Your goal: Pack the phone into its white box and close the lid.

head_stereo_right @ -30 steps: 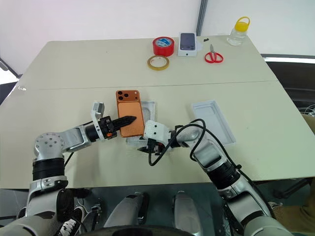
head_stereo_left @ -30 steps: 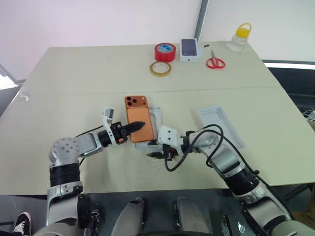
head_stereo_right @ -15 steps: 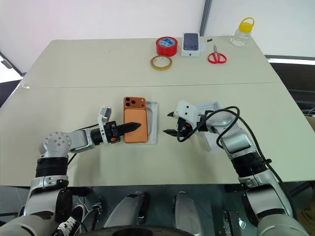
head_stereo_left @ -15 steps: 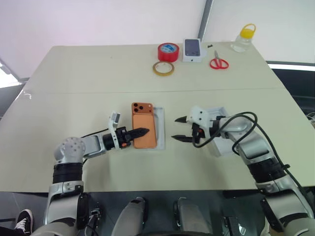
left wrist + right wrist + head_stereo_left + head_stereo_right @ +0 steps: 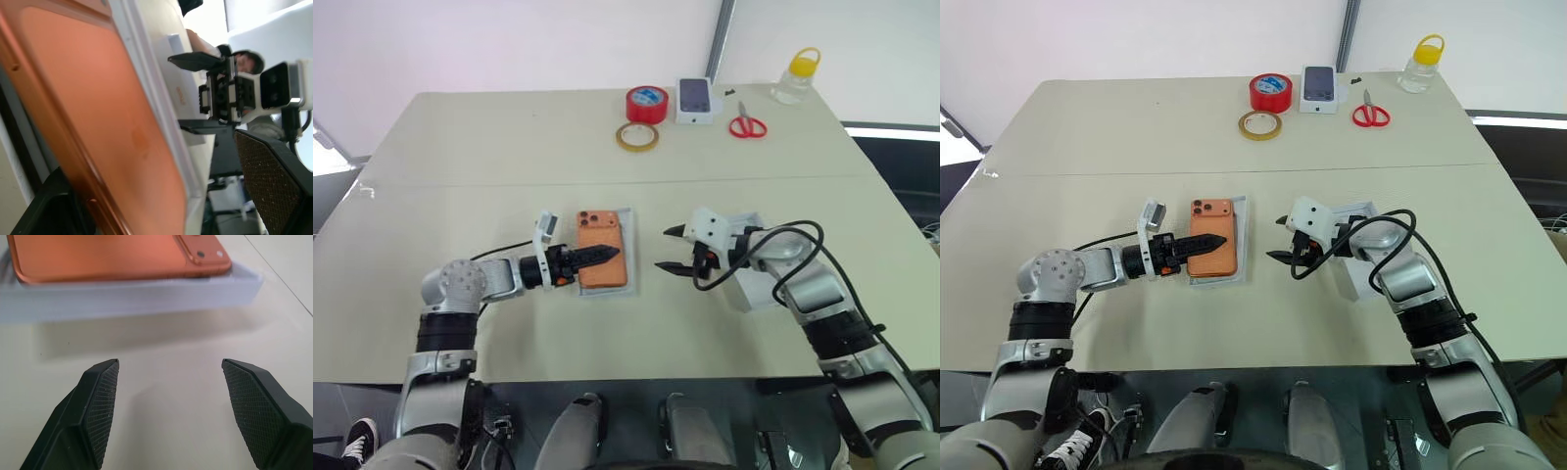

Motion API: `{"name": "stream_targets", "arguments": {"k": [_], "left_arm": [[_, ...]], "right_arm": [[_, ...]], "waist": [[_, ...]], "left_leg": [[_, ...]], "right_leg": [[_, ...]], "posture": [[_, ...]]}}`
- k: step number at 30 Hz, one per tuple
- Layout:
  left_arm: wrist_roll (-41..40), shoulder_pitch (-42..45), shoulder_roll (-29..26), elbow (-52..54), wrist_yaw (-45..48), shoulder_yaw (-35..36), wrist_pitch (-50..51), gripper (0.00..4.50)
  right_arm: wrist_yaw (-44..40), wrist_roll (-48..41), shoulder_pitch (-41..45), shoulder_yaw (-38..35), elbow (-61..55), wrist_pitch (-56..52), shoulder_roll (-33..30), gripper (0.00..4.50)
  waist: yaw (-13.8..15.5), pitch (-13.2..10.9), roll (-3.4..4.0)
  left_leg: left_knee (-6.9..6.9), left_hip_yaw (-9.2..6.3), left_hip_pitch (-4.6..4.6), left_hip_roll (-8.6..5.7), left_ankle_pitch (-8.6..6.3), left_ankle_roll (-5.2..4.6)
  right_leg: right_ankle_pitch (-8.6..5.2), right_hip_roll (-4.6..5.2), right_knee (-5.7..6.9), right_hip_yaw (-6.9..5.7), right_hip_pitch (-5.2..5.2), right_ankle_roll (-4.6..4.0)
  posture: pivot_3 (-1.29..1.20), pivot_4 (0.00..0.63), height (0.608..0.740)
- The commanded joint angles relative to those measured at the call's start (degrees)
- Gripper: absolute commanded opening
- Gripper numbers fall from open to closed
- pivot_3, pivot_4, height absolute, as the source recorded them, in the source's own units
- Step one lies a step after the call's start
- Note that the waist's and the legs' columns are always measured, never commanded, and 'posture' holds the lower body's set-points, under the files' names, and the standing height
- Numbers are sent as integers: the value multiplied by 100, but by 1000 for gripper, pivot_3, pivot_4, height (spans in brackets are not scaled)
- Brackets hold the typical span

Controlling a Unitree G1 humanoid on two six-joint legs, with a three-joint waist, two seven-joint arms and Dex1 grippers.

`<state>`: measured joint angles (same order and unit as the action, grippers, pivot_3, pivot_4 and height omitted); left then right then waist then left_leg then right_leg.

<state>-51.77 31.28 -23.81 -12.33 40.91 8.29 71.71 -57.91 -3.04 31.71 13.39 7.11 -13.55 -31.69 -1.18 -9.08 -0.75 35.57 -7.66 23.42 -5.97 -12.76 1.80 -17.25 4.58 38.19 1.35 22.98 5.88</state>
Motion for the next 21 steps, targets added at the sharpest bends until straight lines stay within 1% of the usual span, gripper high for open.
{"name": "stream_targets", "arguments": {"k": [1,5,9,11,13,17,19,21], "left_arm": [[163,3,-84,180,-6,-86,-57,4160],[350,116,-49,490,-65,-262,-227,4160],[367,277,18,449,-137,-268,-90,4160],[472,274,-5,511,-96,-392,-147,4160],[418,325,48,437,-200,-282,36,4160],[476,298,-49,562,-175,-263,-31,4160],[421,330,-119,667,-310,-162,203,4160],[444,310,-235,898,-315,-214,260,4160]], "right_arm": [[42,-6,162,-6,-19,143,99,3530],[78,26,199,35,7,158,241,3530],[114,67,242,57,60,203,311,3530],[133,74,277,57,105,226,334,3530],[151,81,299,62,136,255,342,3530],[173,86,311,66,148,290,339,3530],[193,96,312,58,166,311,339,3530],[221,109,318,70,194,327,374,3530]], "waist": [[3,0,0],[9,0,0],[5,0,0],[7,0,0],[7,0,0],[2,0,0],[2,0,0],[-7,-1,-1]], "left_leg": [[0,0,0,0,0,0],[0,0,0,0,0,-1],[1,0,0,-1,0,-1],[0,0,1,-1,0,0],[0,0,1,-1,1,1],[-1,0,1,-1,0,1],[-1,0,1,-1,1,1],[0,0,1,-1,0,1]], "right_leg": [[0,0,0,0,0,0],[0,0,0,0,0,0],[0,0,0,0,0,0],[0,0,0,0,2,0],[0,0,0,0,1,0],[0,0,0,0,2,0],[0,0,0,0,2,0],[0,0,0,0,2,0]], "posture": [[0,150,740],[0,150,740],[0,150,740],[0,150,740],[0,150,740],[0,150,740],[0,150,740],[0,150,740]]}}
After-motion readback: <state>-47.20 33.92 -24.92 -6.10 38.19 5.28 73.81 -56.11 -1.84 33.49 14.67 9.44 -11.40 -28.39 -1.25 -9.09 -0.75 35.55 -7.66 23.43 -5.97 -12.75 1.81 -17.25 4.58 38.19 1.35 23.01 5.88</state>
